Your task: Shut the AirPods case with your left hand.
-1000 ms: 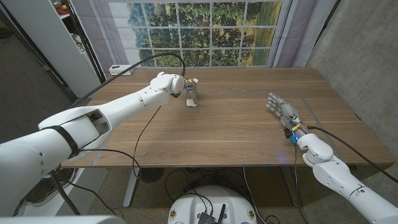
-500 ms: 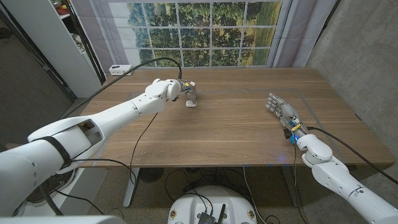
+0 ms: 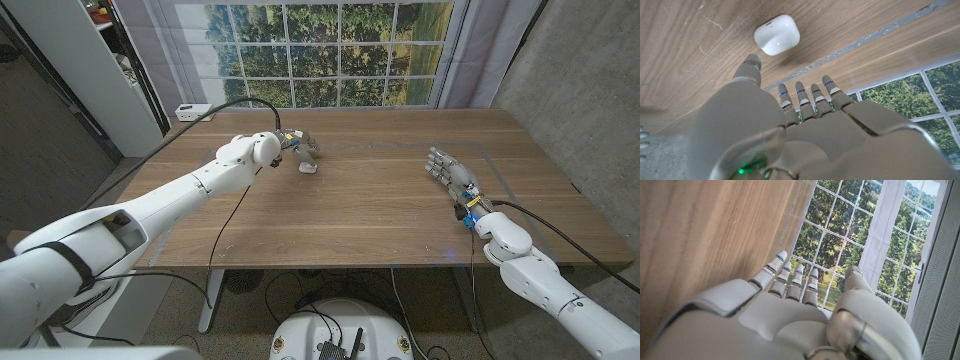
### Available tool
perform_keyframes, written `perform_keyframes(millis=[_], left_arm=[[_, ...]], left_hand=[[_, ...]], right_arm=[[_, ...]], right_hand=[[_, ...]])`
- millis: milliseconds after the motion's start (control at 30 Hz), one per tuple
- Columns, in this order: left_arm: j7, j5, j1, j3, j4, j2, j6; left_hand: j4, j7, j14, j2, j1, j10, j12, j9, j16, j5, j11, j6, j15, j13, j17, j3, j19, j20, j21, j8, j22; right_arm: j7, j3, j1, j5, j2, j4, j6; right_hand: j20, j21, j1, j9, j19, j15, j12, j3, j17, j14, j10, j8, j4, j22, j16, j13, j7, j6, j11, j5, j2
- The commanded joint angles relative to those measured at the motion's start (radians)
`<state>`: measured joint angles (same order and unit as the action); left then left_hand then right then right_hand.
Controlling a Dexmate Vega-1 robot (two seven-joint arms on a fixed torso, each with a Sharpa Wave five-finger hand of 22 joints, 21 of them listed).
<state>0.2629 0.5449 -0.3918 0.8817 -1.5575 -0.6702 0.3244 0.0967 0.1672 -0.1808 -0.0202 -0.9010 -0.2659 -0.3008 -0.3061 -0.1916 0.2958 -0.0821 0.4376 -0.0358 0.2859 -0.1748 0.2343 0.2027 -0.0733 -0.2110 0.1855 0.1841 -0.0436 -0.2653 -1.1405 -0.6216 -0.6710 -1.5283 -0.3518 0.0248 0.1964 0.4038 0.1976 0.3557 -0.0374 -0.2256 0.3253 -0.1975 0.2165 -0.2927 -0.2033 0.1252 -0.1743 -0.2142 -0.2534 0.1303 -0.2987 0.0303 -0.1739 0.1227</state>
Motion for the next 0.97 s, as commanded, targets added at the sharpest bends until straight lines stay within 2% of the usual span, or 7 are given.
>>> perform_keyframes(millis=[33, 133, 267, 333, 533, 733, 967], left_arm=[[-0.118, -0.183, -0.151, -0.165, -0.125, -0.073, -0.048], [-0.155, -0.251, -0.197, -0.214, -0.141, -0.089, -0.075], [-0.205, -0.366, -0.256, -0.283, -0.128, -0.102, -0.166], [-0.242, -0.418, -0.288, -0.316, -0.119, -0.099, -0.209], [-0.292, -0.553, -0.348, -0.381, -0.085, -0.084, -0.311], [-0.335, -0.680, -0.394, -0.427, -0.017, -0.035, -0.446], [-0.332, -0.812, -0.419, -0.460, 0.064, 0.025, -0.563]], left_hand=[[-0.012, -0.007, -0.009, -0.021, 0.013, -0.005, 0.001, 0.003, 0.000, 0.000, -0.001, 0.013, -0.042, 0.002, -0.005, -0.004, 0.007, -0.004, -0.003, 0.010, 0.003], [-0.023, -0.010, -0.013, -0.033, 0.025, -0.007, 0.001, 0.005, -0.003, -0.001, 0.001, 0.013, -0.044, 0.003, -0.007, -0.006, 0.010, -0.001, -0.004, 0.011, 0.003], [-0.044, -0.013, -0.021, -0.055, 0.050, -0.013, 0.000, 0.009, -0.006, -0.005, 0.006, 0.004, -0.048, 0.003, -0.010, -0.010, 0.015, 0.003, -0.006, 0.008, 0.003], [-0.051, -0.018, -0.023, -0.062, 0.059, -0.017, 0.000, 0.012, -0.007, -0.008, 0.009, -0.006, -0.048, 0.002, -0.010, -0.012, 0.018, 0.007, -0.006, 0.004, 0.003], [-0.062, -0.018, -0.027, -0.078, 0.072, -0.024, 0.000, 0.020, -0.007, -0.014, 0.014, -0.044, -0.052, 0.000, -0.009, -0.013, 0.023, 0.016, -0.007, -0.007, 0.003], [-0.067, -0.014, -0.031, -0.083, 0.079, -0.032, -0.001, 0.025, -0.006, -0.019, 0.019, -0.056, -0.056, -0.001, -0.008, -0.014, 0.024, 0.018, -0.007, -0.007, 0.002], [-0.070, -0.026, -0.039, -0.087, 0.087, -0.037, -0.001, 0.030, -0.007, -0.027, 0.021, -0.045, -0.058, -0.002, -0.007, -0.016, 0.027, 0.021, -0.007, 0.000, 0.002]], right_arm=[[-0.022, -0.005, 0.028, 0.014, -0.008, -0.026, 0.042], [-0.021, -0.009, 0.045, 0.019, -0.006, -0.020, 0.049], [-0.005, -0.018, 0.076, 0.022, 0.000, 0.001, 0.050], [0.000, -0.022, 0.093, 0.025, 0.004, 0.012, 0.050], [0.010, -0.031, 0.137, 0.029, 0.017, 0.043, 0.049], [0.015, -0.035, 0.173, 0.036, 0.024, 0.064, 0.045], [0.023, -0.043, 0.210, 0.039, 0.031, 0.087, 0.054]], right_hand=[[0.006, 0.005, -0.007, 0.003, -0.002, -0.079, -0.003, -0.004, -0.006, 0.007, -0.004, 0.001, 0.001, -0.005, -0.007, -0.005, -0.002, 0.004, 0.002, -0.004, -0.002], [0.005, 0.005, -0.008, 0.003, -0.001, -0.080, -0.004, -0.005, -0.006, 0.009, -0.005, 0.001, 0.000, -0.005, -0.008, -0.005, -0.001, 0.004, 0.001, -0.004, -0.001], [0.004, 0.007, -0.012, 0.004, 0.003, -0.085, -0.004, -0.006, -0.008, 0.013, -0.006, 0.001, -0.004, -0.005, -0.010, -0.005, -0.003, 0.003, 0.010, -0.004, 0.005], [0.001, 0.008, -0.012, 0.004, 0.006, -0.089, -0.004, -0.007, -0.008, 0.016, -0.007, 0.000, -0.005, -0.004, -0.012, -0.005, -0.002, 0.002, 0.018, -0.005, 0.008], [-0.003, 0.008, -0.019, 0.004, 0.008, -0.093, -0.002, -0.008, -0.010, 0.017, -0.006, -0.002, -0.012, -0.004, -0.013, -0.004, -0.003, -0.002, 0.019, -0.005, 0.017], [-0.006, 0.008, -0.020, 0.004, 0.010, -0.095, -0.001, -0.008, -0.010, 0.016, -0.005, -0.003, -0.014, -0.004, -0.013, -0.004, -0.003, -0.005, 0.021, -0.005, 0.021], [-0.011, 0.008, -0.020, 0.004, 0.011, -0.098, 0.002, -0.007, -0.009, 0.016, -0.001, -0.003, -0.014, -0.004, -0.012, -0.003, -0.003, -0.007, 0.023, -0.006, 0.024]])
